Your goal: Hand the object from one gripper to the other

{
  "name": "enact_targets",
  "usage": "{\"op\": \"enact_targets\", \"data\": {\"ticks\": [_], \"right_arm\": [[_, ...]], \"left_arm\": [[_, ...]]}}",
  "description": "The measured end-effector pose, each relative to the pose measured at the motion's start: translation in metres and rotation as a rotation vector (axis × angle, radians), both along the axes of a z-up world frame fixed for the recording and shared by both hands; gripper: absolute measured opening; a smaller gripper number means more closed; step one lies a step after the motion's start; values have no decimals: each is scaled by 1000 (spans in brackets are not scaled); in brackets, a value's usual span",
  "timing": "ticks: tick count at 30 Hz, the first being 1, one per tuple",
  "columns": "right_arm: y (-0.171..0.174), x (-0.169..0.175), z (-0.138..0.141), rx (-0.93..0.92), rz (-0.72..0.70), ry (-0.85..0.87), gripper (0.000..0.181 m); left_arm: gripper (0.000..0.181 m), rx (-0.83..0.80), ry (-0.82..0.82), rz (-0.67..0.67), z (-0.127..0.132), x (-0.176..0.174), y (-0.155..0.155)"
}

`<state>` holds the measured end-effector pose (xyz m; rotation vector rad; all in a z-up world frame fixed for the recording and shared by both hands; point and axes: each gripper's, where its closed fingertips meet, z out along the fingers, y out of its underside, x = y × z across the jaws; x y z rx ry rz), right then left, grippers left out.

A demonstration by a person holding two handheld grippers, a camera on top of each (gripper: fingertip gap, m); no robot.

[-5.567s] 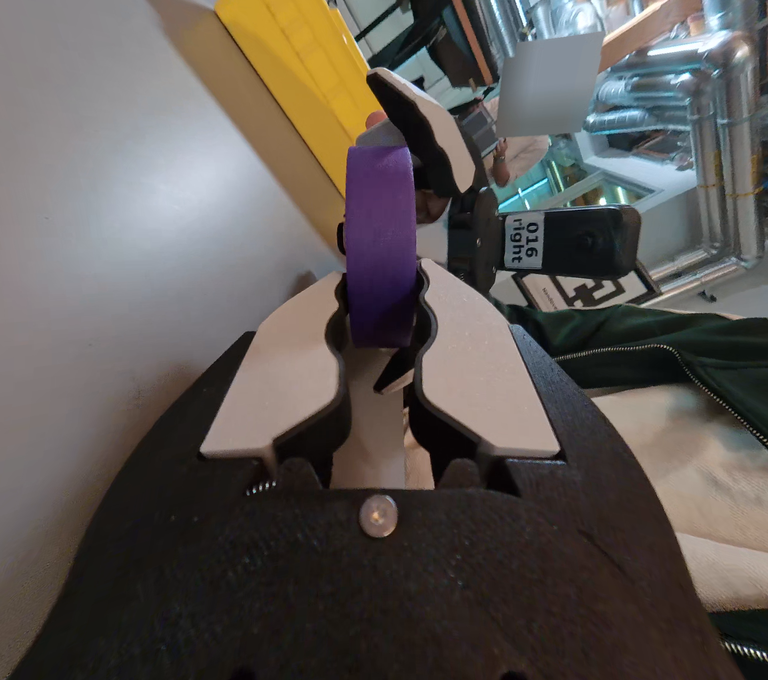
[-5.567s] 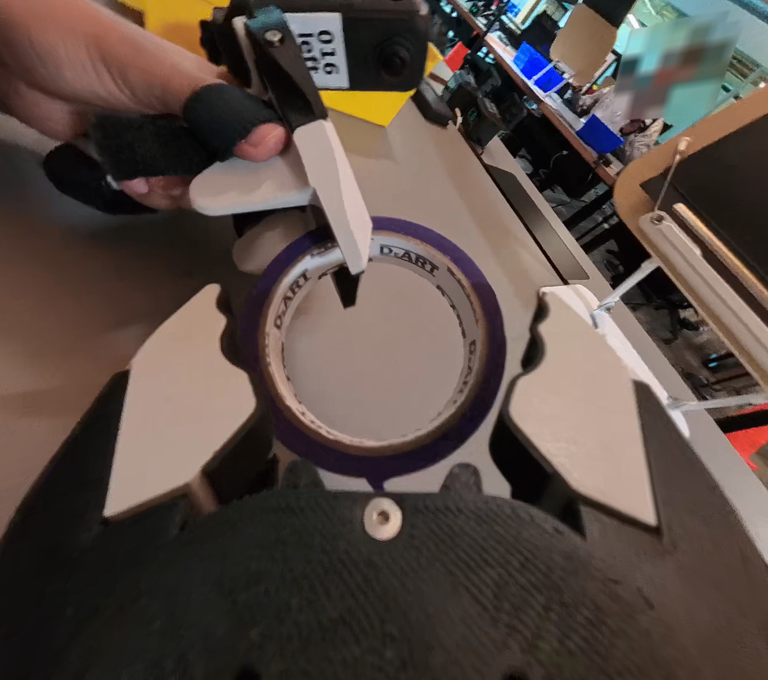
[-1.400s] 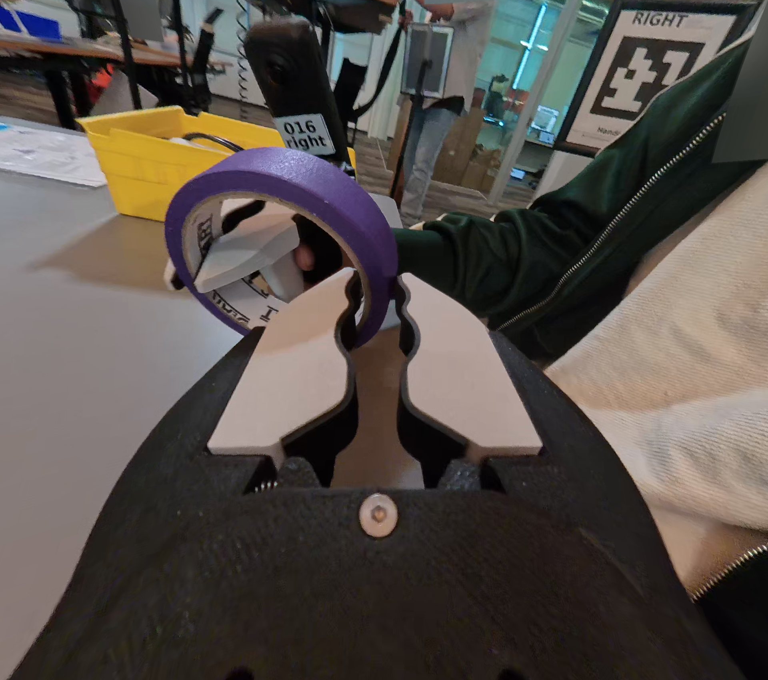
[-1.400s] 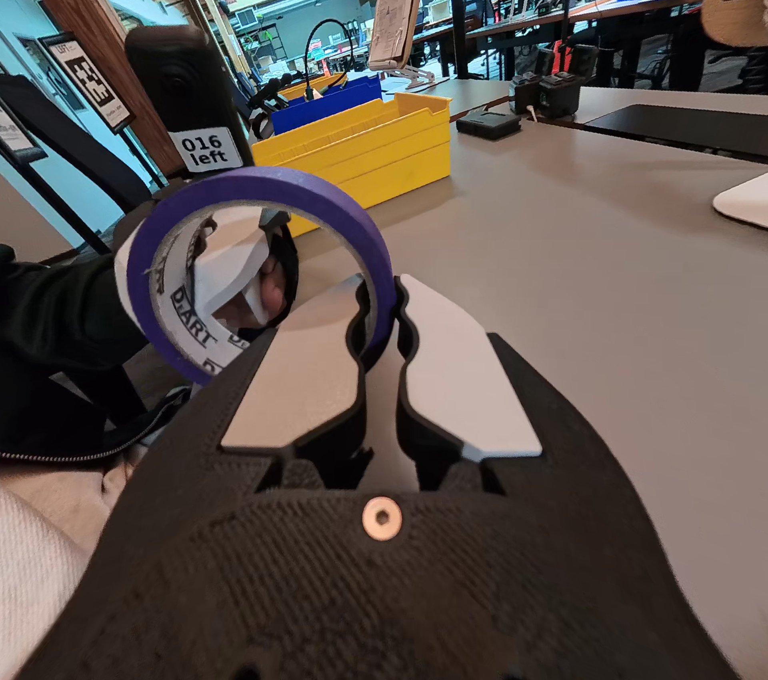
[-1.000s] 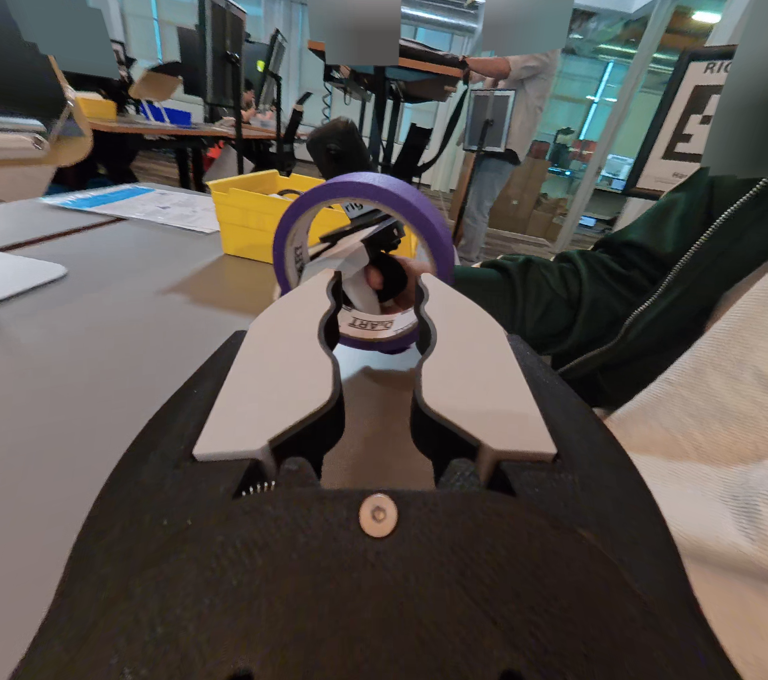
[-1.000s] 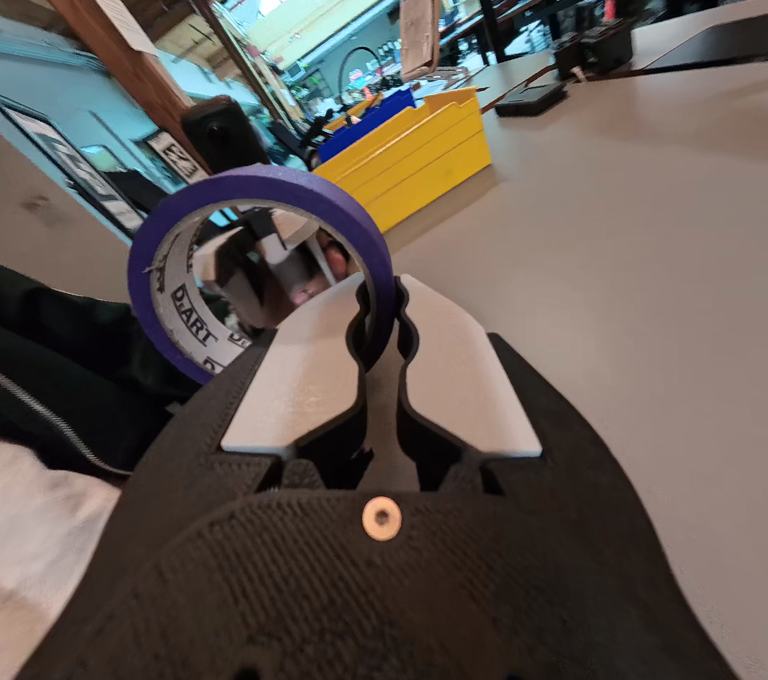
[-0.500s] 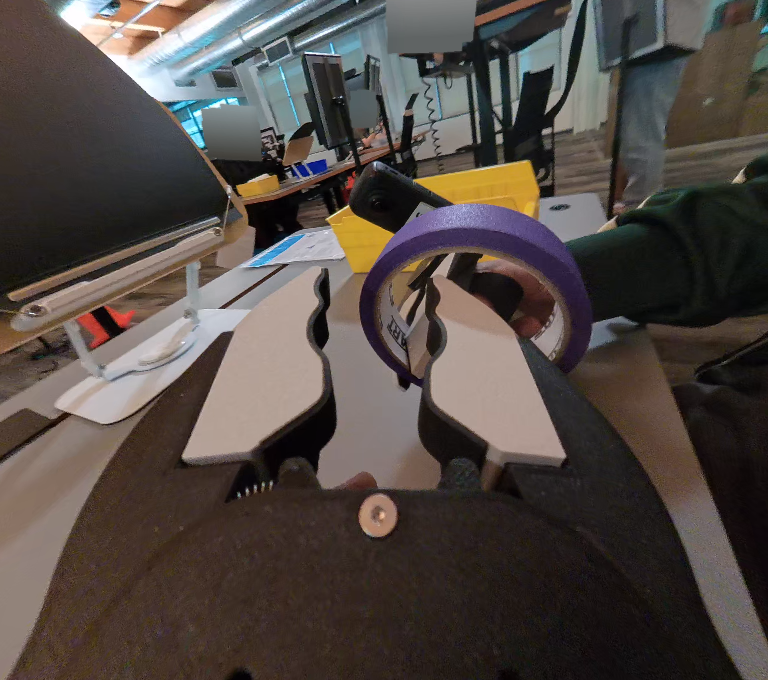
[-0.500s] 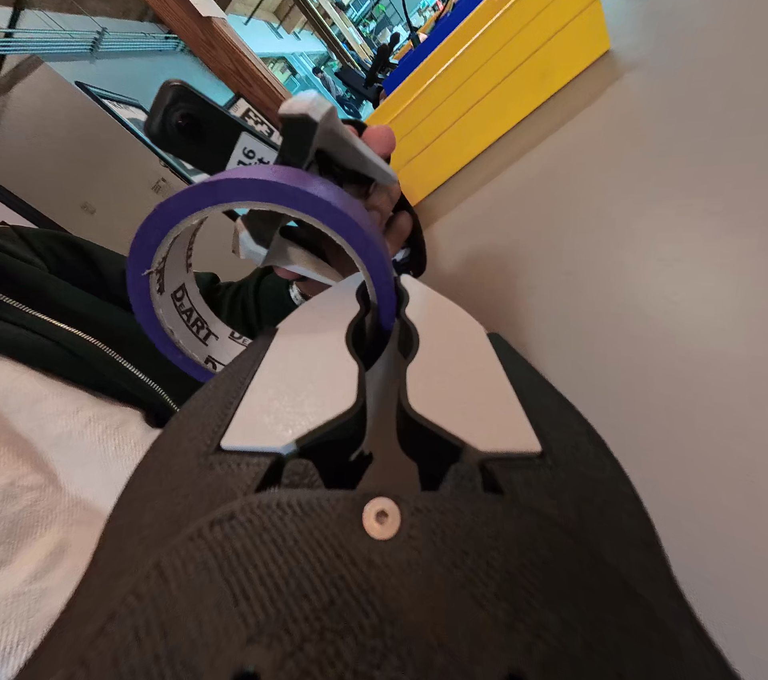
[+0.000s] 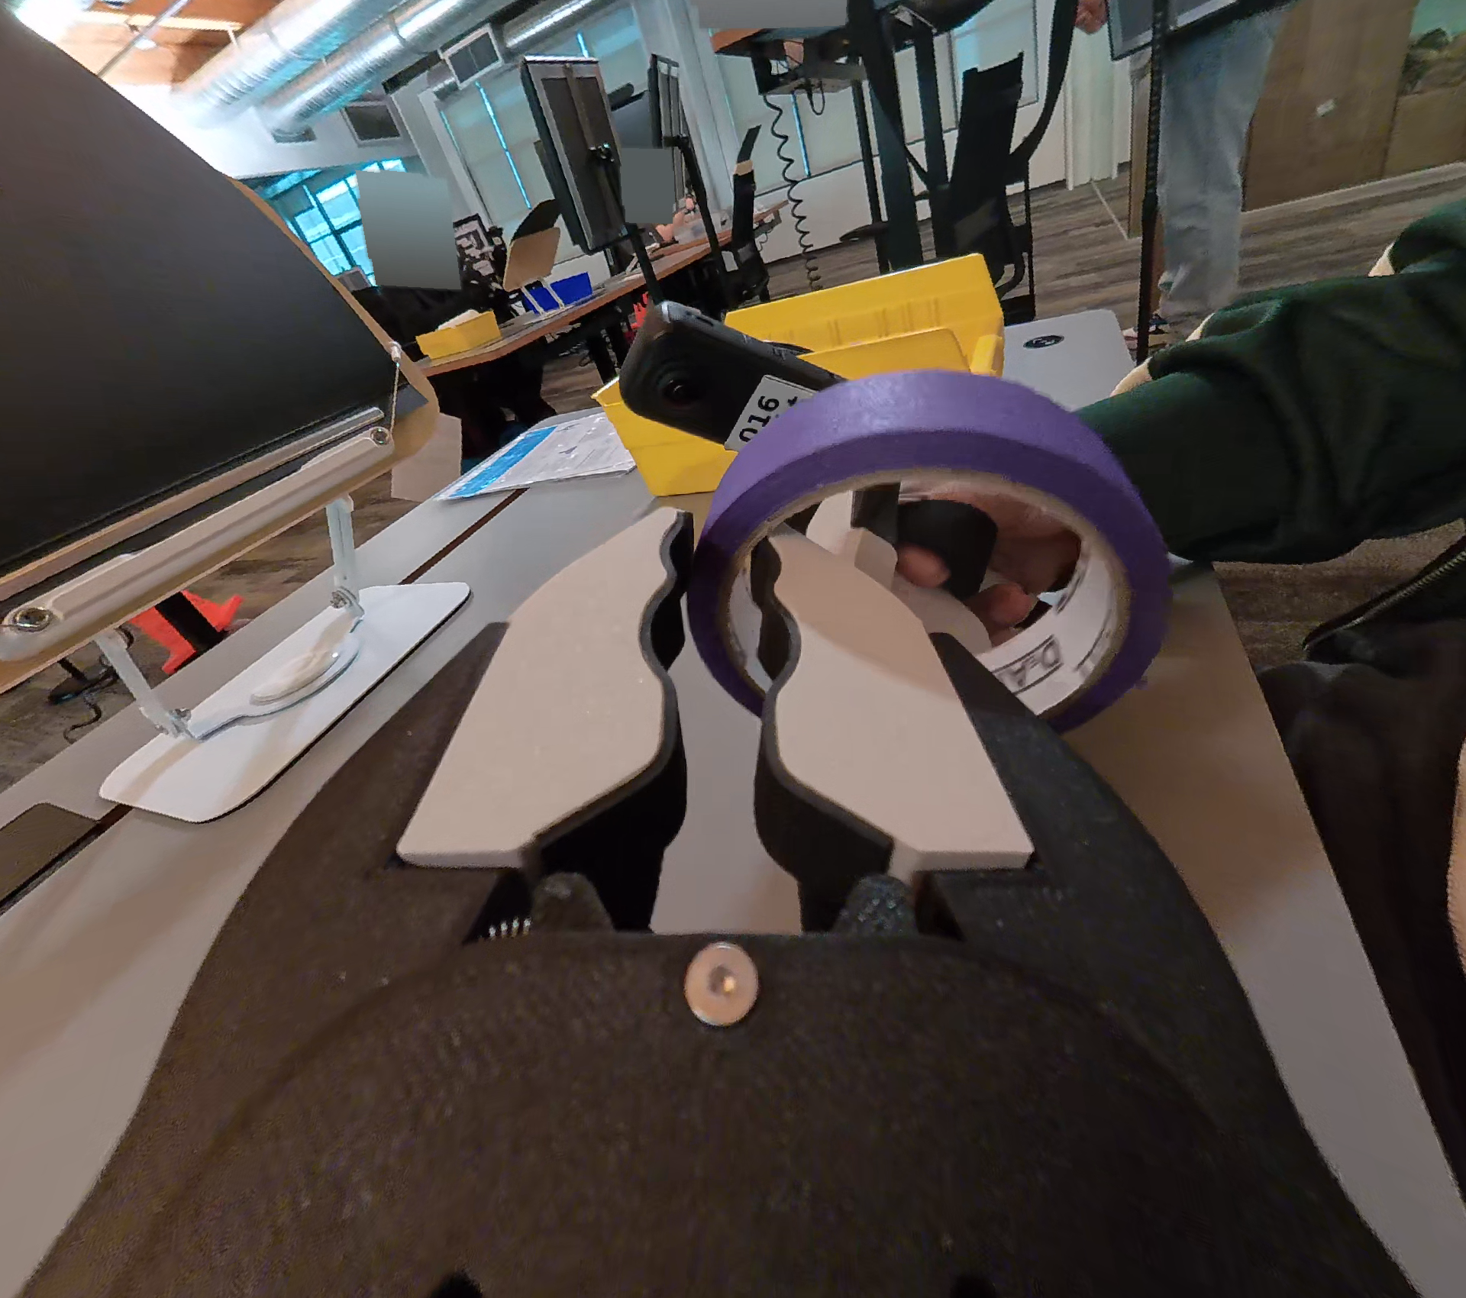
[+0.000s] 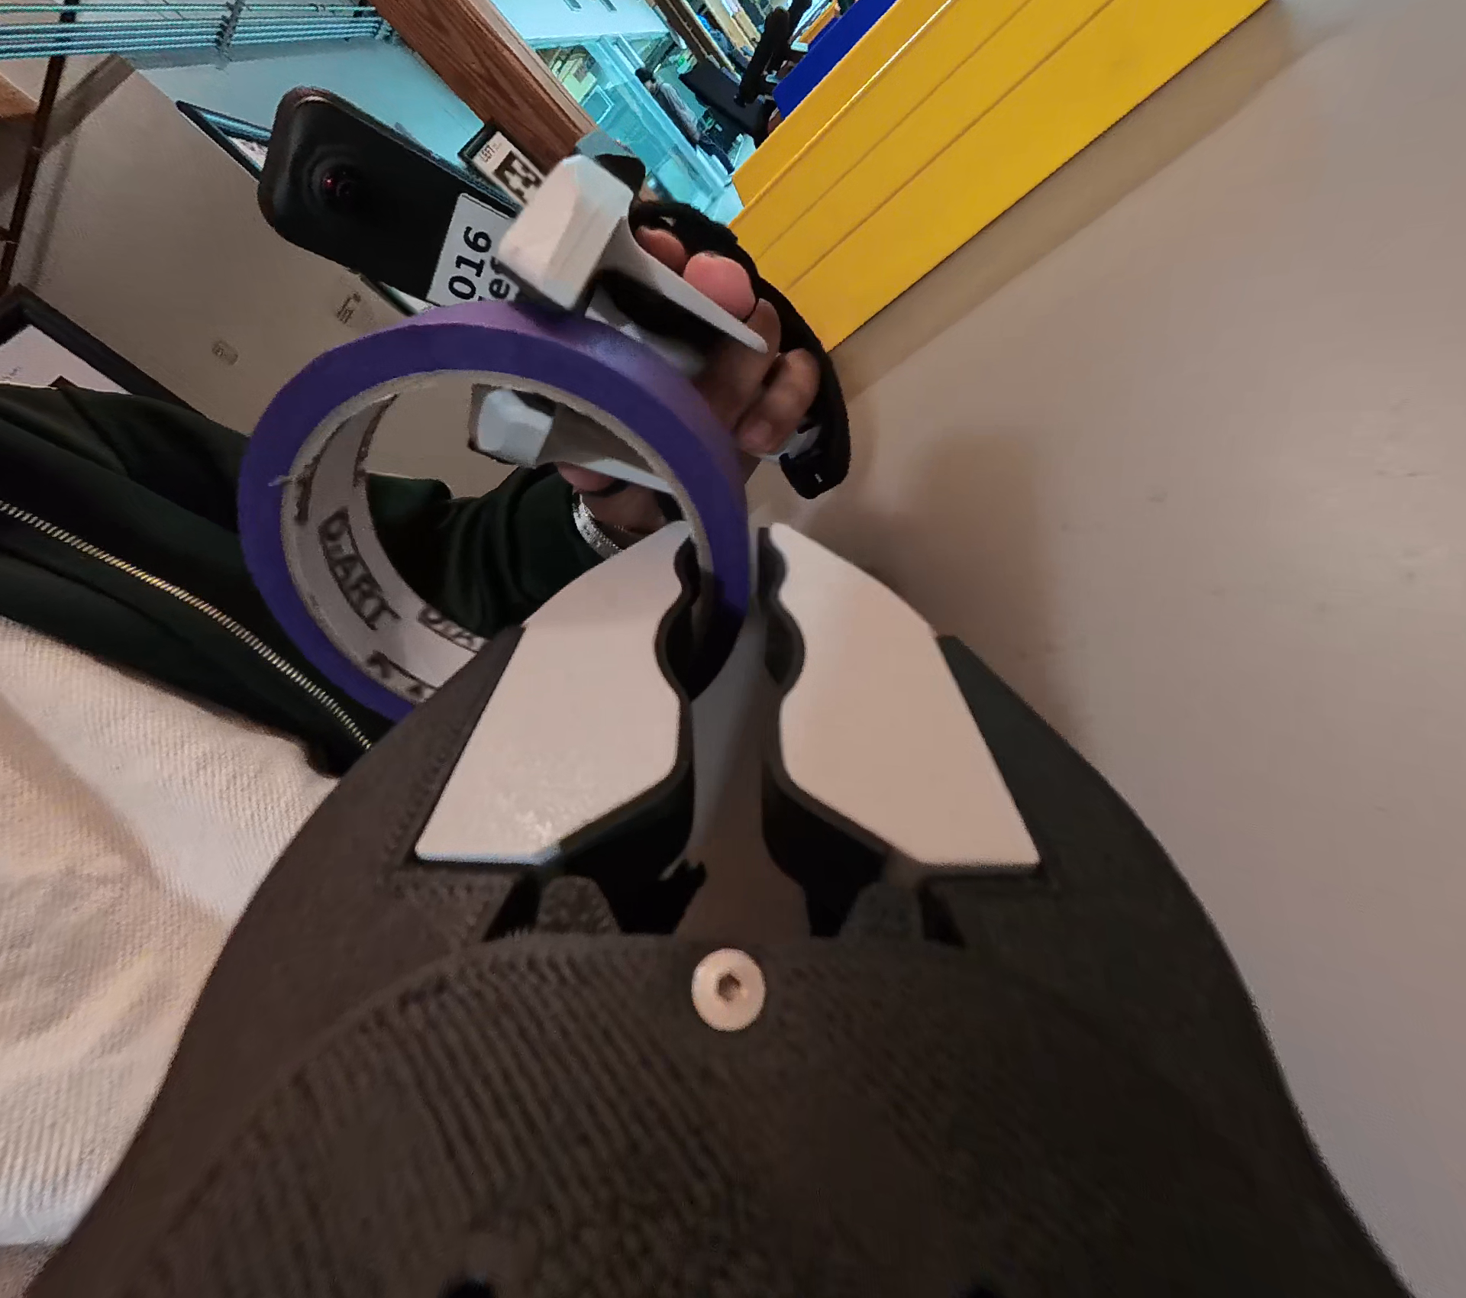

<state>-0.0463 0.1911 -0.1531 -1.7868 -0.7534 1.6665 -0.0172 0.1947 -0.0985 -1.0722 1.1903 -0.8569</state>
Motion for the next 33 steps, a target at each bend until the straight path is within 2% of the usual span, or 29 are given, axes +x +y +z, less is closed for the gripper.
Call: {"op": "enact_targets", "data": {"ticks": [3,5,8,11,15,21,23,24,25,33], "right_arm": [[17,6,3,38,-119,12,55],[35,21,20,115,-264,84,67],[47,50,48,228,-400,188,68],[45,69,71,348,-448,257,64],[17,59,86,441,-294,315,45],[-17,16,63,447,-45,209,38],[-22,7,54,486,-11,143,31],[-25,5,50,508,2,118,16],[-27,4,50,522,10,107,14],[-31,-1,53,504,23,115,11]], "left_arm": [[11,-22,-11,9,0,-2,4],[11,-75,-15,24,-1,-5,10],[11,-202,0,49,-9,-9,22],[11,-421,-14,40,-17,-11,31],[11,-670,-43,30,-29,-18,43],[12,-789,-18,25,-40,-21,48],[12,-802,3,12,-44,-18,45],[12,-808,12,8,-45,-16,44],[12,-817,12,-3,-46,-16,43],[12,-820,-36,-64,-41,-11,39]]}}
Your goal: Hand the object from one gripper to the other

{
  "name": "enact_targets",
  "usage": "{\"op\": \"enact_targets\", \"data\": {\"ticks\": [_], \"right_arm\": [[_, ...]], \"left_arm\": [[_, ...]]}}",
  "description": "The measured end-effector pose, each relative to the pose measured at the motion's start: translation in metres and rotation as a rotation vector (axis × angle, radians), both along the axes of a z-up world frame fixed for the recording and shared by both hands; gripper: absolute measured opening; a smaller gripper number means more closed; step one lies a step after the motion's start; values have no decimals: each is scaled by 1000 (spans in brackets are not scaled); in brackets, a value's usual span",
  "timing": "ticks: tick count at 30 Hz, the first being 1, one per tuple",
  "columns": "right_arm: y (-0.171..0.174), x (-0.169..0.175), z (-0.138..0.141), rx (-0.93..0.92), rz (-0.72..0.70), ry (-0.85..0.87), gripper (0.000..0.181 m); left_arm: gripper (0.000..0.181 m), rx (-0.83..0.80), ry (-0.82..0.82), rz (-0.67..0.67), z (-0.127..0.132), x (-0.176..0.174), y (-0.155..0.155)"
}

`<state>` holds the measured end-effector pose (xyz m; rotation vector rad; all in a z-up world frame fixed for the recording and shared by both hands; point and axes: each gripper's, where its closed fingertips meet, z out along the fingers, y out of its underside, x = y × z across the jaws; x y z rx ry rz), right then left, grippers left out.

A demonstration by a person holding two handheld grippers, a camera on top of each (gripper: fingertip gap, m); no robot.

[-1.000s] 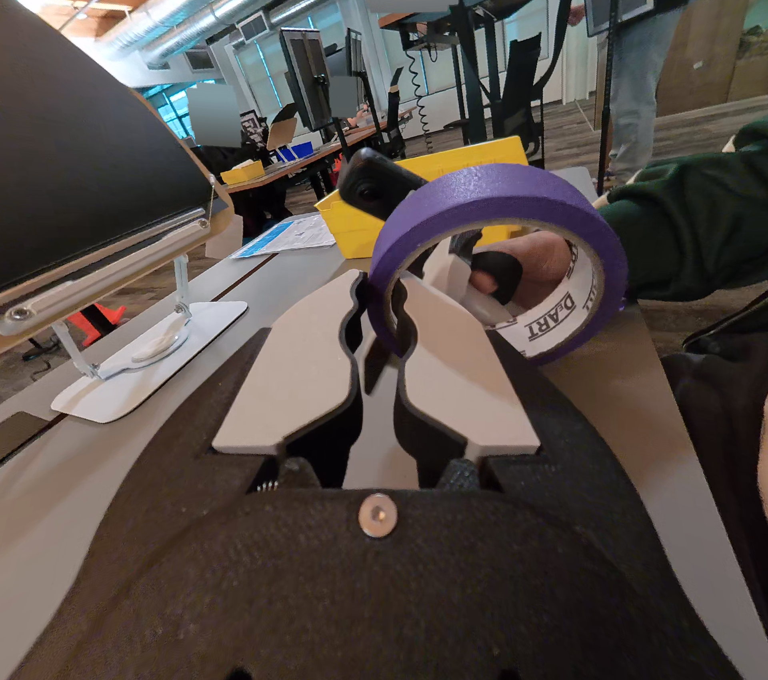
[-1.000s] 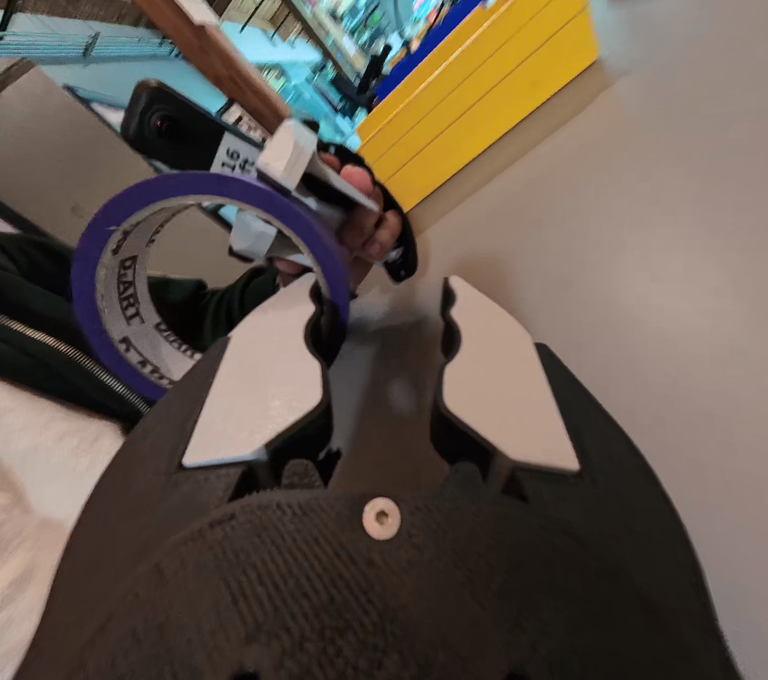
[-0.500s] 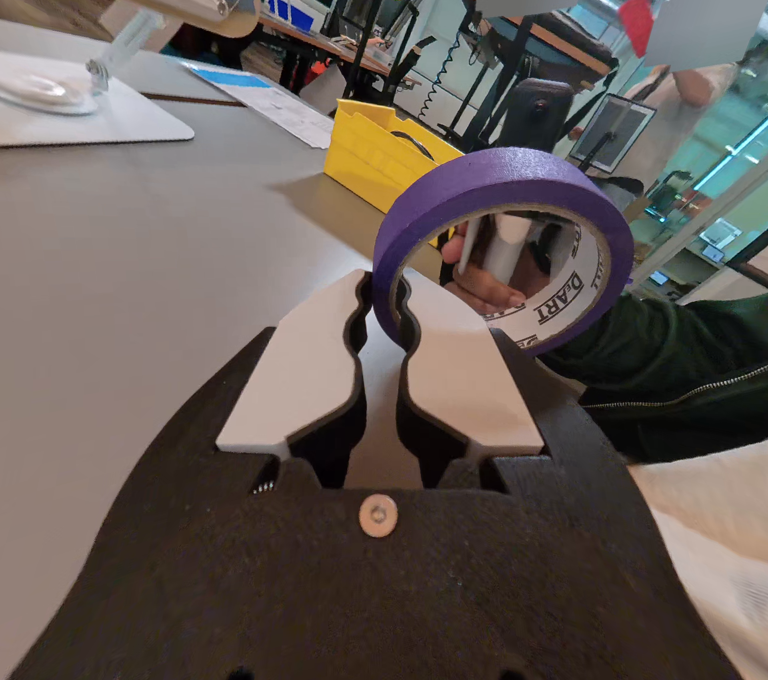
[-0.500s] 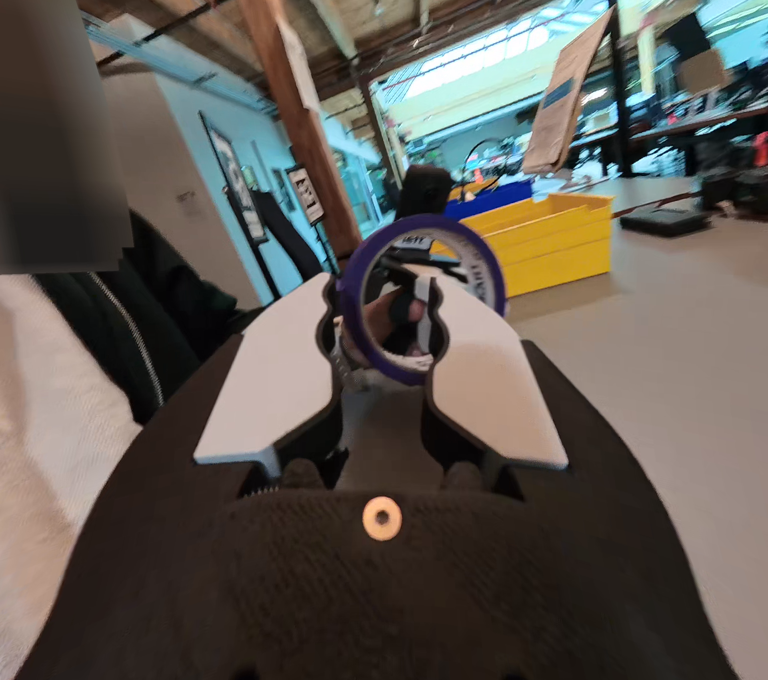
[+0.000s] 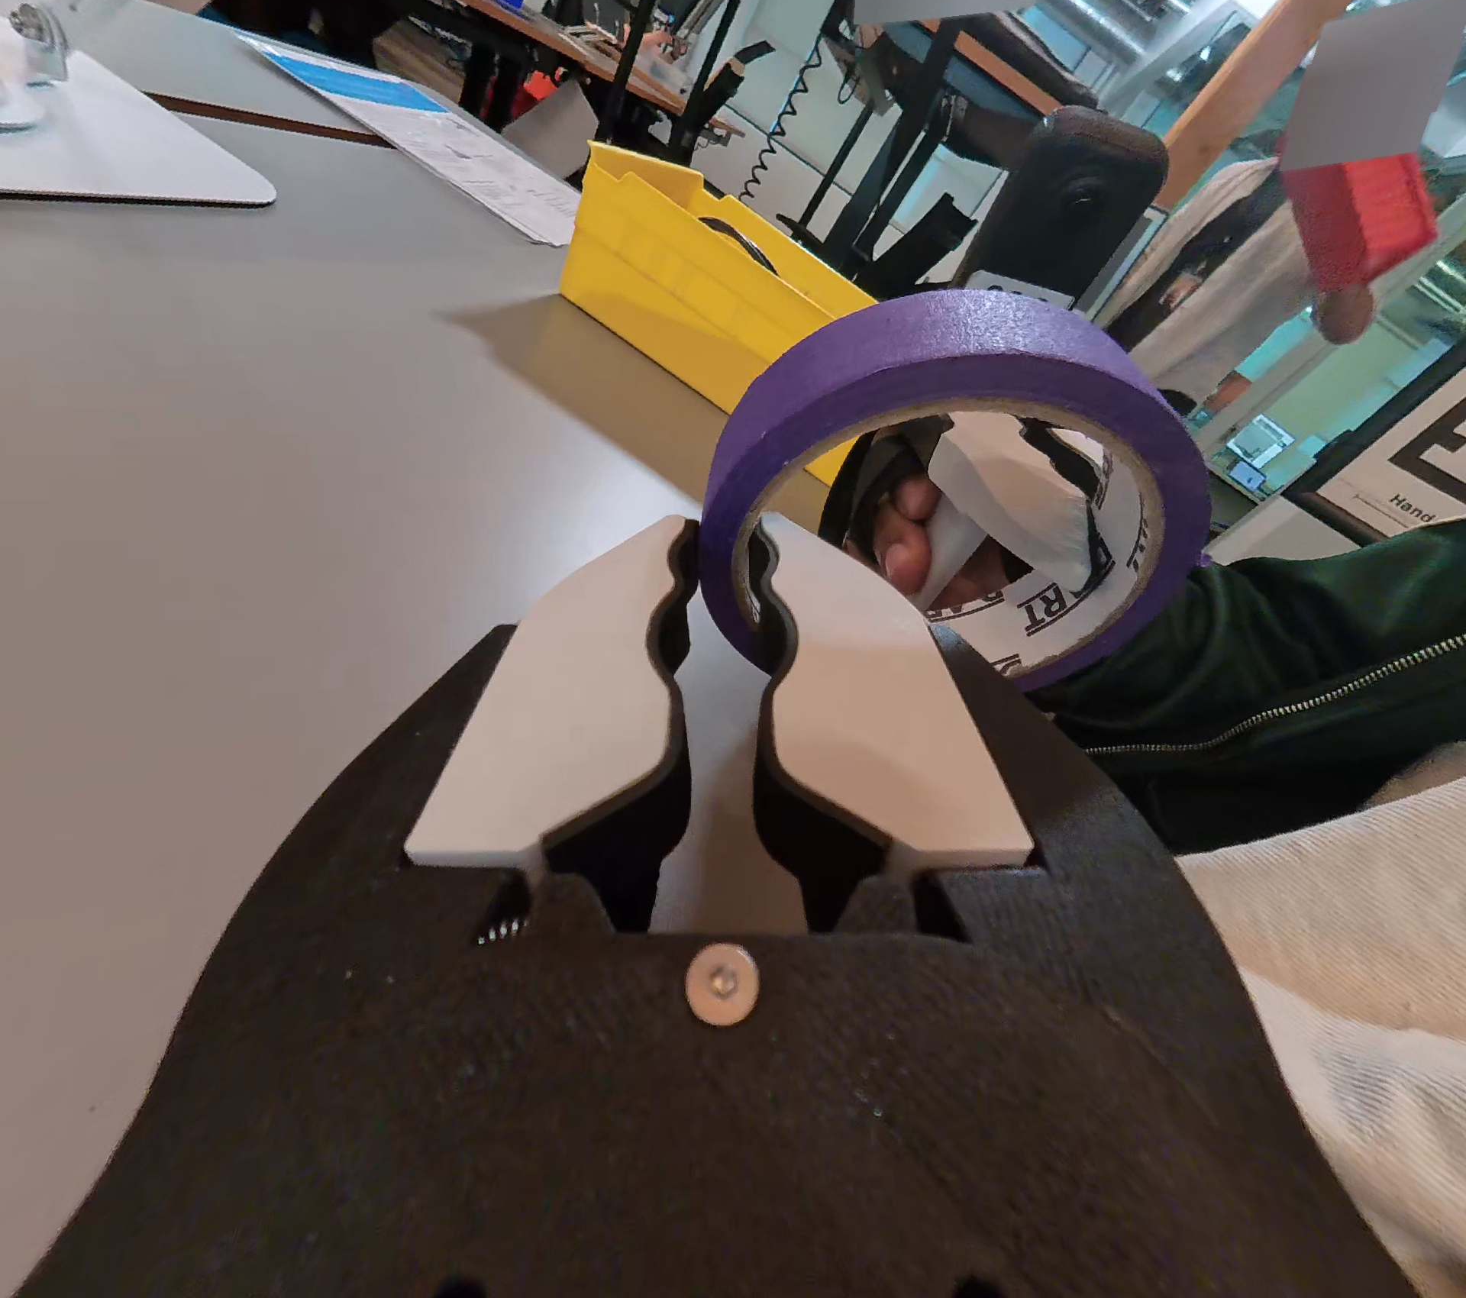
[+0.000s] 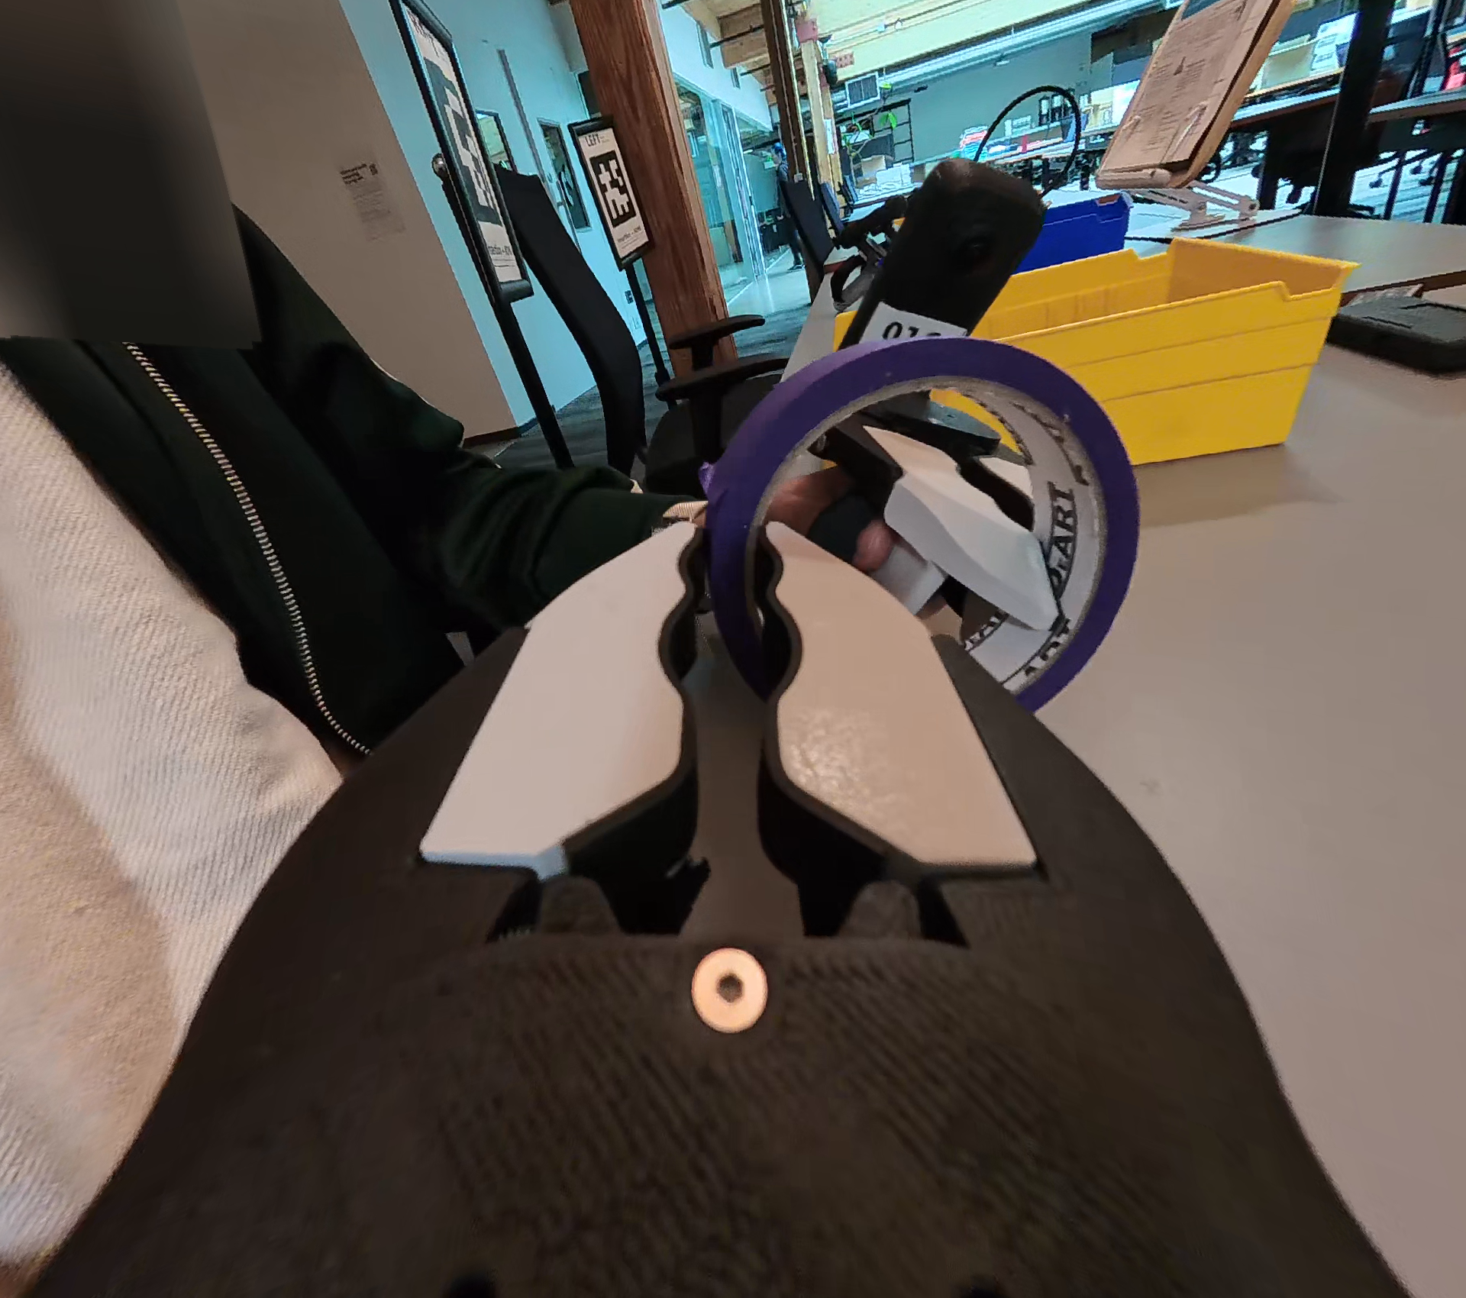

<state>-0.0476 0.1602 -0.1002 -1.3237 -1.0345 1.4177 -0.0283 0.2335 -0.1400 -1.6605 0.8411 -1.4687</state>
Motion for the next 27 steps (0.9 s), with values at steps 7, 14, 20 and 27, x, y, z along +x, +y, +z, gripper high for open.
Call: {"op": "enact_targets", "data": {"ticks": [7,14,20,27], "right_arm": [[10,15,18,-29,-52,116,10],[28,36,23,-67,-136,176,10],[34,28,5,-32,-200,49,10],[37,18,-14,27,-246,-95,10]], "left_arm": [[36,26,-62,29,9,-2,4],[35,34,-150,-54,24,0,-10],[41,17,-230,-199,36,11,-36],[38,-86,-288,-204,40,9,-35]]}}
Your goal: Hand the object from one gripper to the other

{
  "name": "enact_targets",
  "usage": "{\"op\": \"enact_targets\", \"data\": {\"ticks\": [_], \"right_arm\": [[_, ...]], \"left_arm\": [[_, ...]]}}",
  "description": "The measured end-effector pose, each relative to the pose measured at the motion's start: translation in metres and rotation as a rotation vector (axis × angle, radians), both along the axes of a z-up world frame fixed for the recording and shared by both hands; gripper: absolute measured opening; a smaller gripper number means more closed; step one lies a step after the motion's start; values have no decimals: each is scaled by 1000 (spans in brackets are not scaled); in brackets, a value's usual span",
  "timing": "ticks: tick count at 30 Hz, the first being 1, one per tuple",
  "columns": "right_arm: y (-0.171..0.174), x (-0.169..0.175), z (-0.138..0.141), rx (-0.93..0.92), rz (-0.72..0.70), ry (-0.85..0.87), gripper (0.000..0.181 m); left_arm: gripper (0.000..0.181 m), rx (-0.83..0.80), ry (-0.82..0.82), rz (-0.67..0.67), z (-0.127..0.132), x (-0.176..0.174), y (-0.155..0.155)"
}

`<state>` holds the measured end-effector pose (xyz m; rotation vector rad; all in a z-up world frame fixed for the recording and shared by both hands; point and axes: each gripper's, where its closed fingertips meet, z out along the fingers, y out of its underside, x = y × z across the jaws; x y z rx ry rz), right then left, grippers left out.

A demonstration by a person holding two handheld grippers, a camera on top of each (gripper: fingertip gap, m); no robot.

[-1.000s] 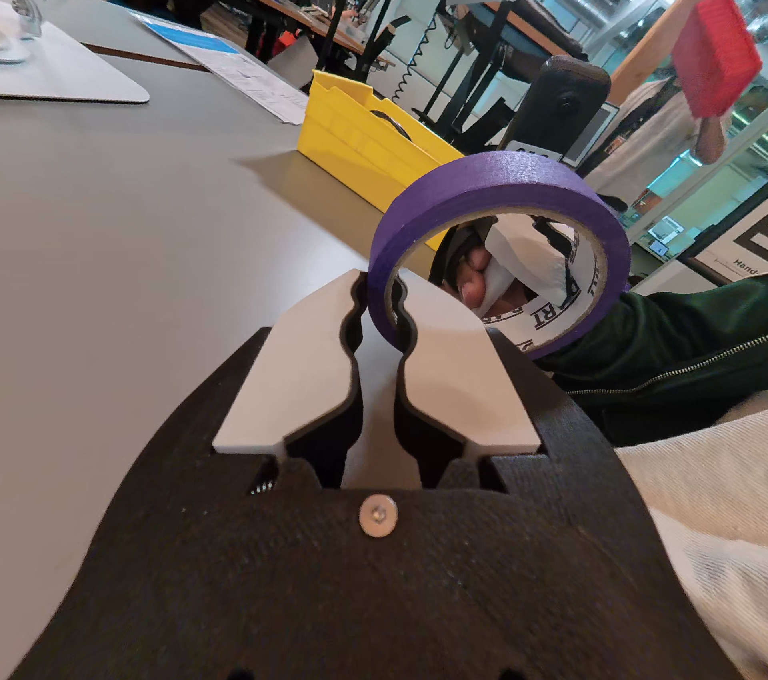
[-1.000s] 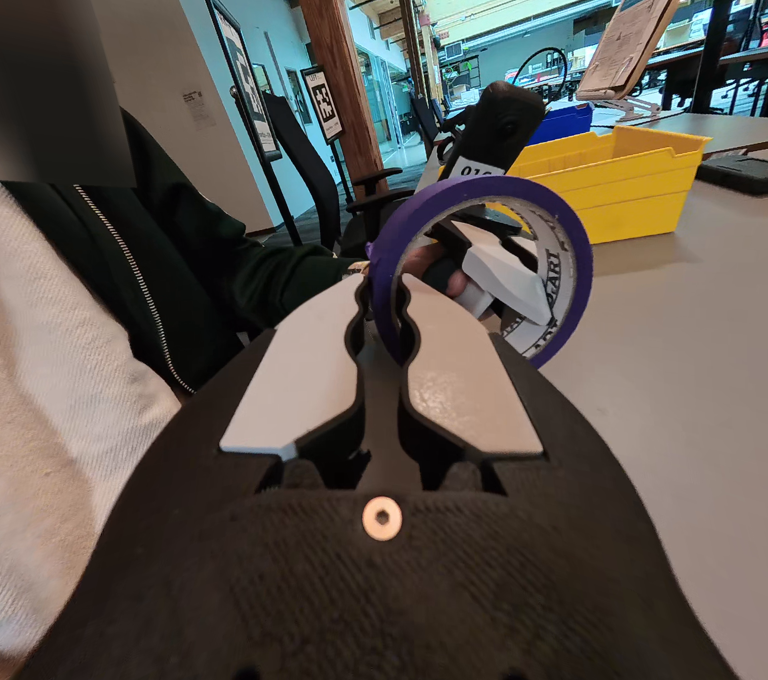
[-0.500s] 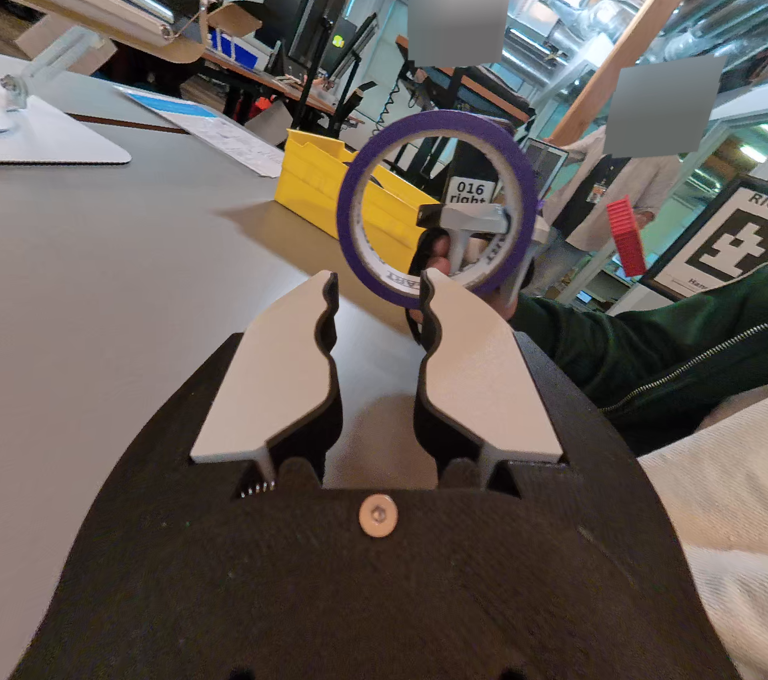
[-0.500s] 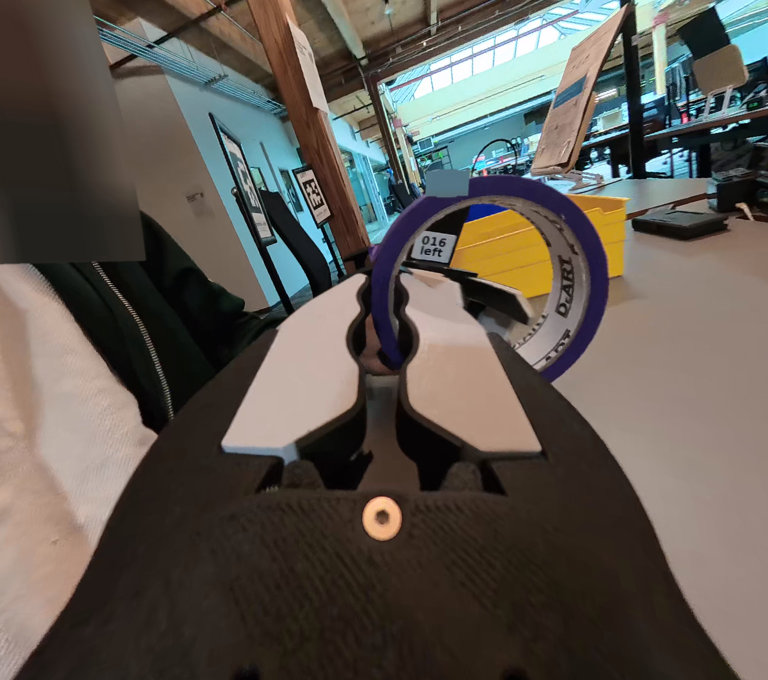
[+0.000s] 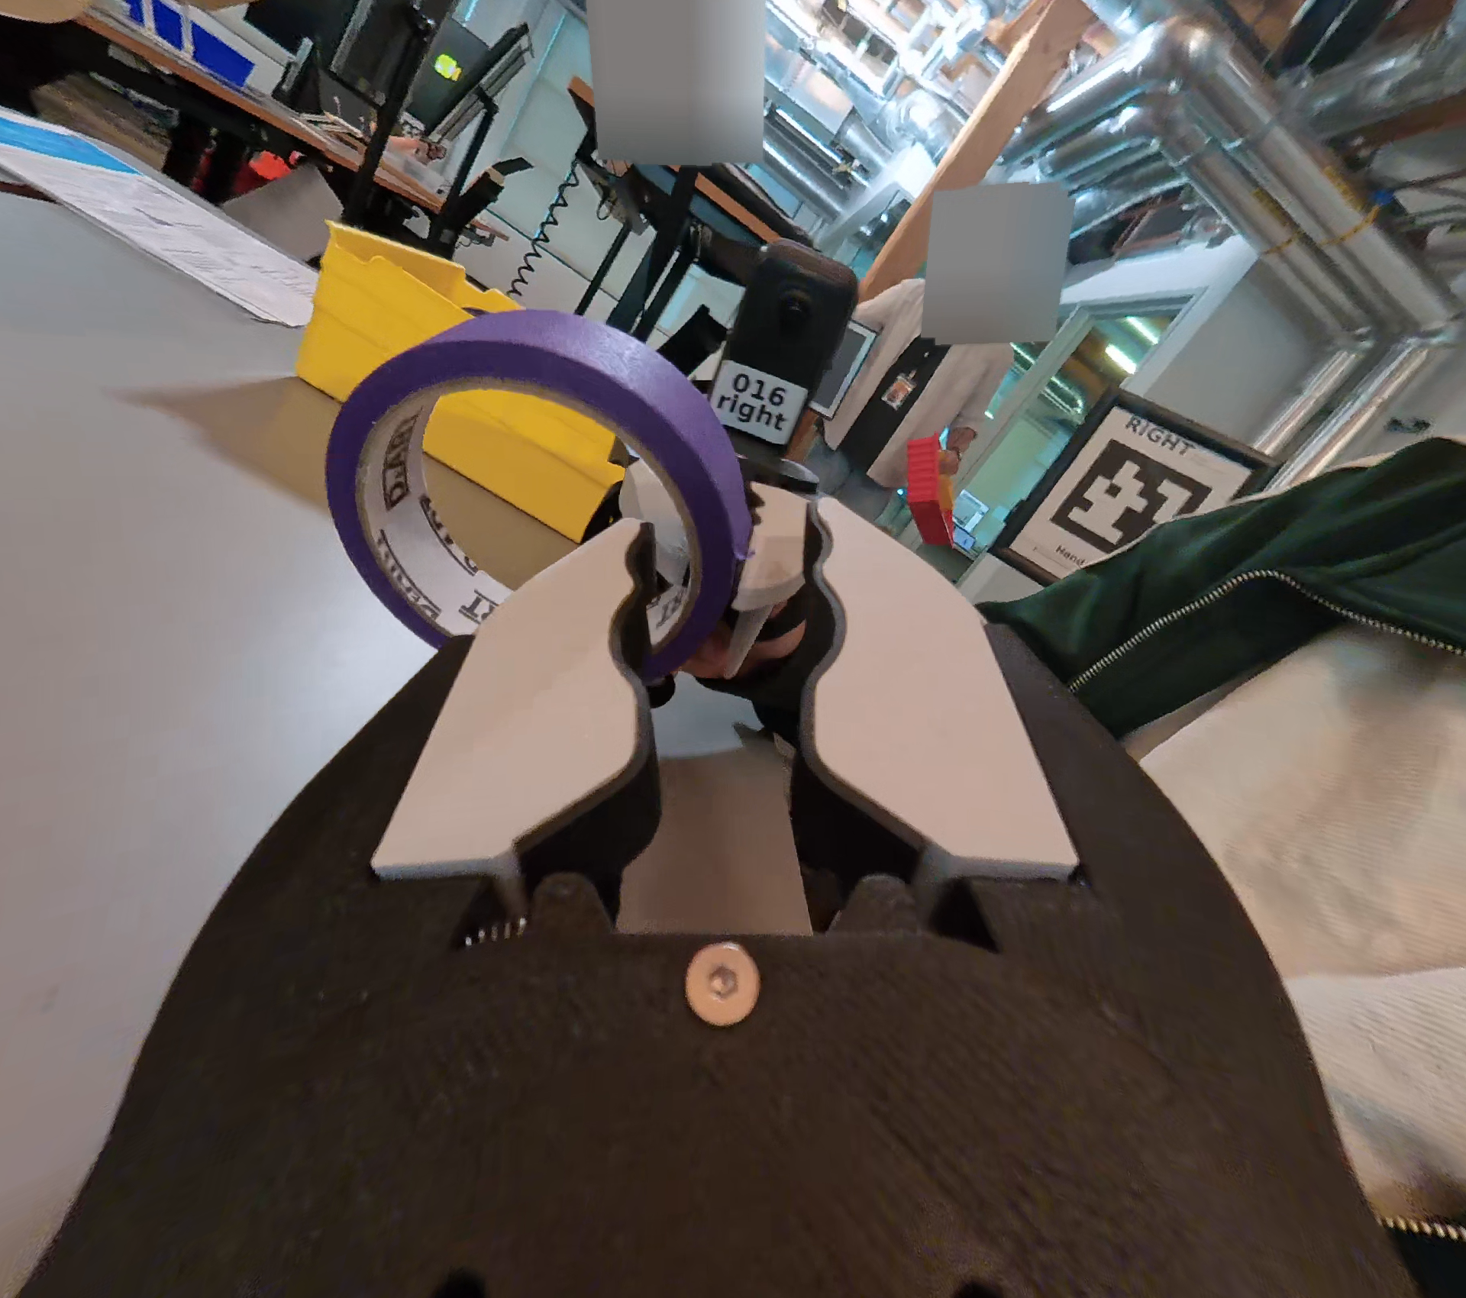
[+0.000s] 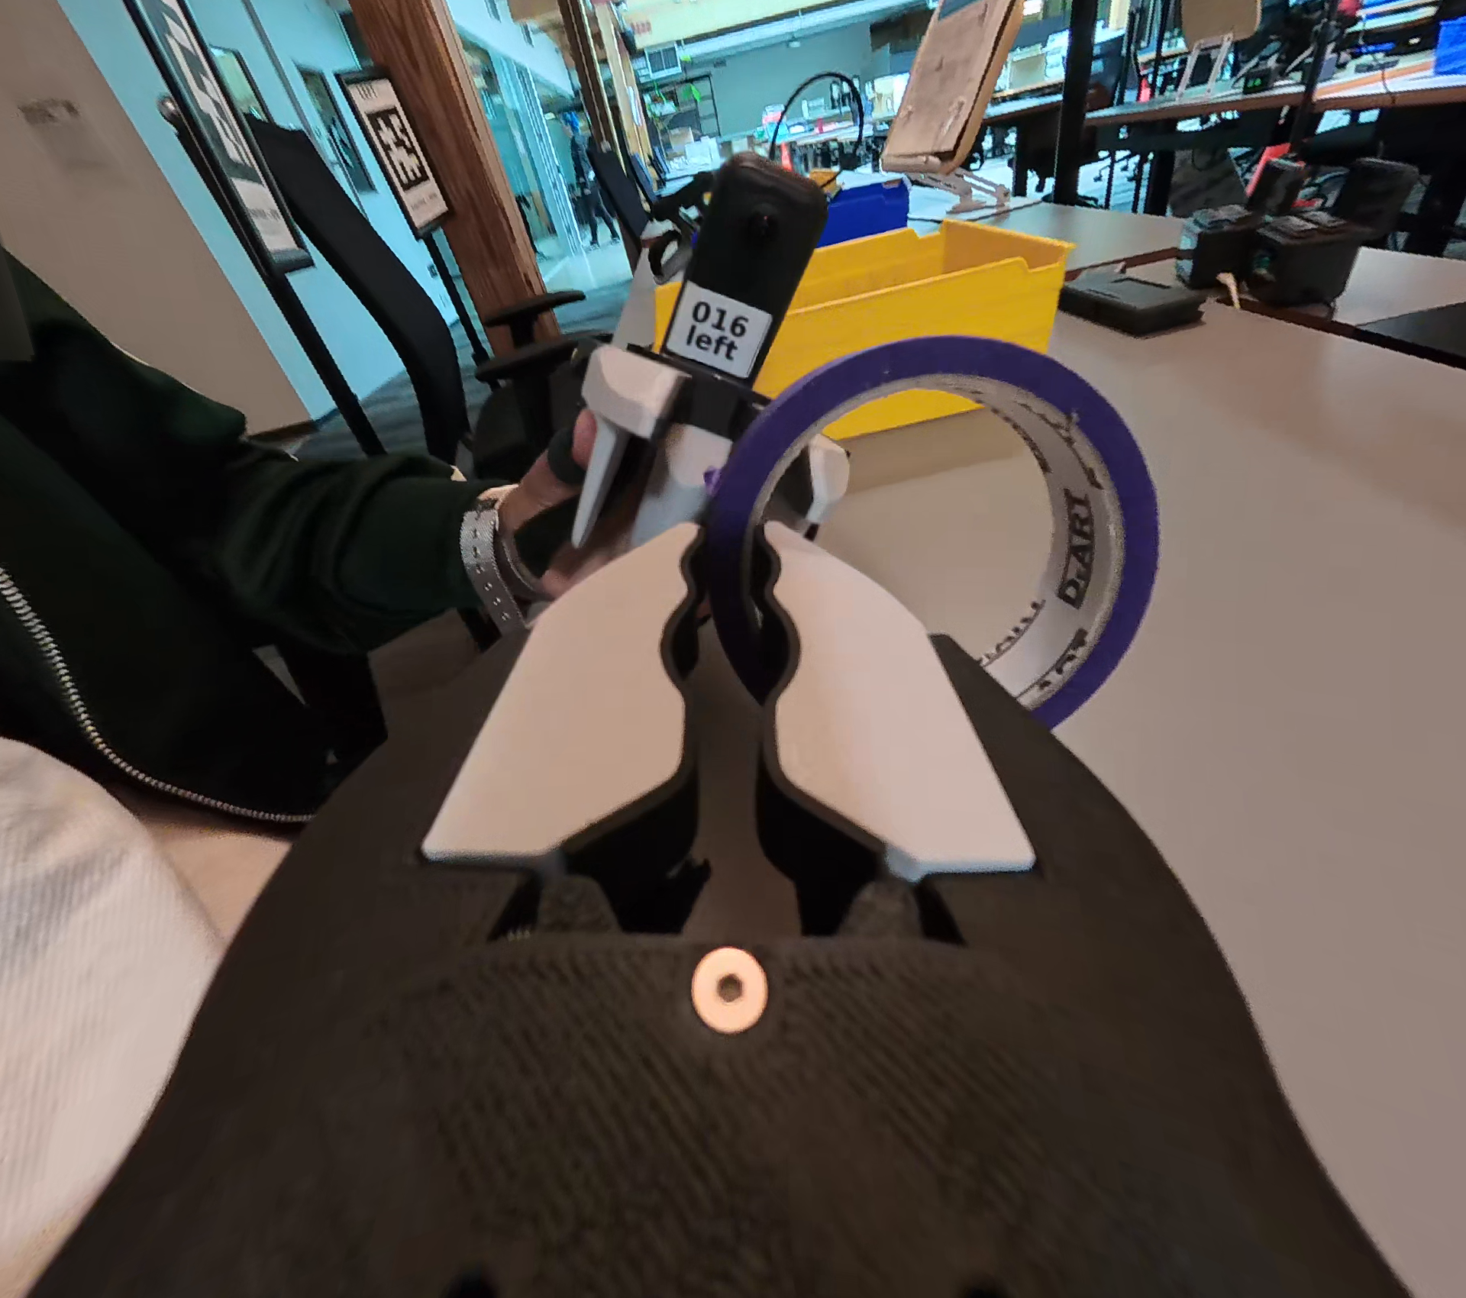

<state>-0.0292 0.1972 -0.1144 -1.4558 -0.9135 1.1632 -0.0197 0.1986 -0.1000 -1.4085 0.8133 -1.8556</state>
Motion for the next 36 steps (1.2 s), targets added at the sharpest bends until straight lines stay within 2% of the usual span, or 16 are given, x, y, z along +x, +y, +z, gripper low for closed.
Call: {"op": "enact_targets", "data": {"ticks": [5,14,22,27,30,32,36], "right_arm": [[0,-6,-9,-4,-1,-47,11],[-12,-14,-9,16,65,-52,10],[-19,-21,-17,100,90,-118,10],[-14,-19,-24,101,67,-158,12],[-9,-16,-22,42,56,-125,29],[-7,-13,-13,27,55,-62,34],[5,-1,-5,56,-28,-18,55]], "left_arm": [[29,-12,17,34,-5,-1,6],[34,-139,-85,22,1,-6,13],[22,-381,-232,-147,8,-15,13],[16,-376,-221,-180,10,-13,8],[11,-322,-159,-146,6,-10,7],[11,-296,-134,-119,4,-10,8],[10,-254,-106,-88,4,-12,11]]}}
